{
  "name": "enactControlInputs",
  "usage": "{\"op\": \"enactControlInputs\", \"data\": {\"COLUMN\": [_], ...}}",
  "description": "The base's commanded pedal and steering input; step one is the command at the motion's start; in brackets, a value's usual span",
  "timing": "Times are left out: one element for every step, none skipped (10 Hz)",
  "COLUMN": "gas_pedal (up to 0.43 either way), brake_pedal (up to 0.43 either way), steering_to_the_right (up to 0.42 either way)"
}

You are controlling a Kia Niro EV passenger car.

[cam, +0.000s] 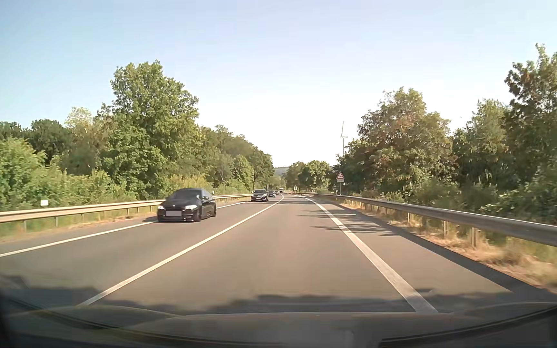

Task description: Follow the waypoints while adhering to traffic rules and regulations

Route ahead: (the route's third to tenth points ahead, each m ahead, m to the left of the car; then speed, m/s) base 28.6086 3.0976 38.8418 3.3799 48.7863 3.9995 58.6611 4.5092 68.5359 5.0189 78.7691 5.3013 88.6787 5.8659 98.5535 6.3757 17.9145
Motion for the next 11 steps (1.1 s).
{"op": "enactControlInputs", "data": {"gas_pedal": [0.138,0.15,0.15,0.15,0.15,0.15,0.15,0.15,0.15,0.157,0.157], "brake_pedal": [0.006,0.006,0.006,0.006,0.006,0.006,0.006,0.006,0.006,0.006,0.006], "steering_to_the_right": [-0.005,-0.005,-0.004,-0.004,-0.004,-0.004,-0.004,-0.003,-0.003,-0.003,-0.002]}}
